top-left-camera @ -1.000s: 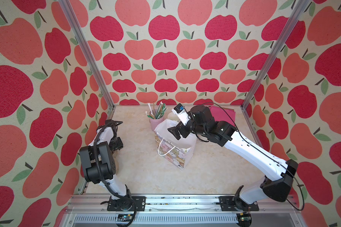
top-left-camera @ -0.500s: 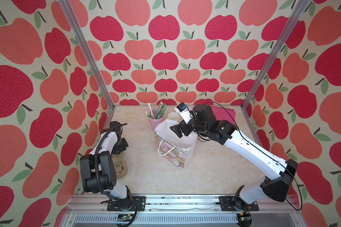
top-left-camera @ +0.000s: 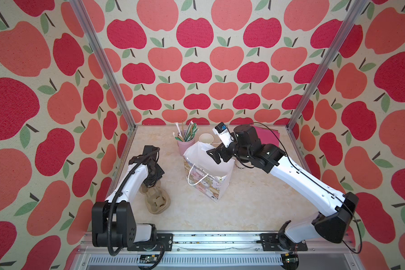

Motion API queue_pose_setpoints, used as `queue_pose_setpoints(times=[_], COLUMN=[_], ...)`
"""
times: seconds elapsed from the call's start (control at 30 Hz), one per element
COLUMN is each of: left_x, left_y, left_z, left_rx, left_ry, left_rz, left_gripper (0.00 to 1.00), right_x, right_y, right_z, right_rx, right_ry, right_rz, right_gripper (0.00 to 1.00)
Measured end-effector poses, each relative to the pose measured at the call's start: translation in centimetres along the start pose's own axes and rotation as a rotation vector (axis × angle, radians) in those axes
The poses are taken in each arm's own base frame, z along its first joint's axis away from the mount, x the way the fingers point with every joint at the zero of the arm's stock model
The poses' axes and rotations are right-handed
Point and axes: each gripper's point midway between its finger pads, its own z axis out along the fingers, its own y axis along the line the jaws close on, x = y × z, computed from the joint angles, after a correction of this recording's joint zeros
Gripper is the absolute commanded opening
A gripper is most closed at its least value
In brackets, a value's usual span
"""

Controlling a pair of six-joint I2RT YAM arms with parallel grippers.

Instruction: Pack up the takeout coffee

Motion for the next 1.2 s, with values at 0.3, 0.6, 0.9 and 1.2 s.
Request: queue_pose_setpoints(times=[0.3, 0.6, 0.9, 1.2], left_x=[5.7, 10.3, 11.8, 10.0], left_y=[-2.0, -3.5, -3.1, -3.2], left_z=[-1.0, -1.5, -0.9, -1.8], left_rx=[-0.035, -0.048, -0.084, -0.033], left_ry=[0.065, 0.094, 0.096, 0.036], left_rz=[-0.164, -0.272, -0.473, -0.504], left_gripper=[0.0, 0.02, 0.37, 0.62], right_x=[0.5, 1.1, 1.2, 1.7], right_y=[-2.1, -2.8, -3.2, -3.3], right_z=[-1.1, -1.3, -1.4, -1.2], right_rx=[0.033, 0.041, 0.042, 0.044], right_ry=[-0.008, -0.003, -0.003, 0.008], right_rz=[0.042, 0.057, 0.067, 0.07], right_gripper=[0.99, 0.99, 0.99, 0.99])
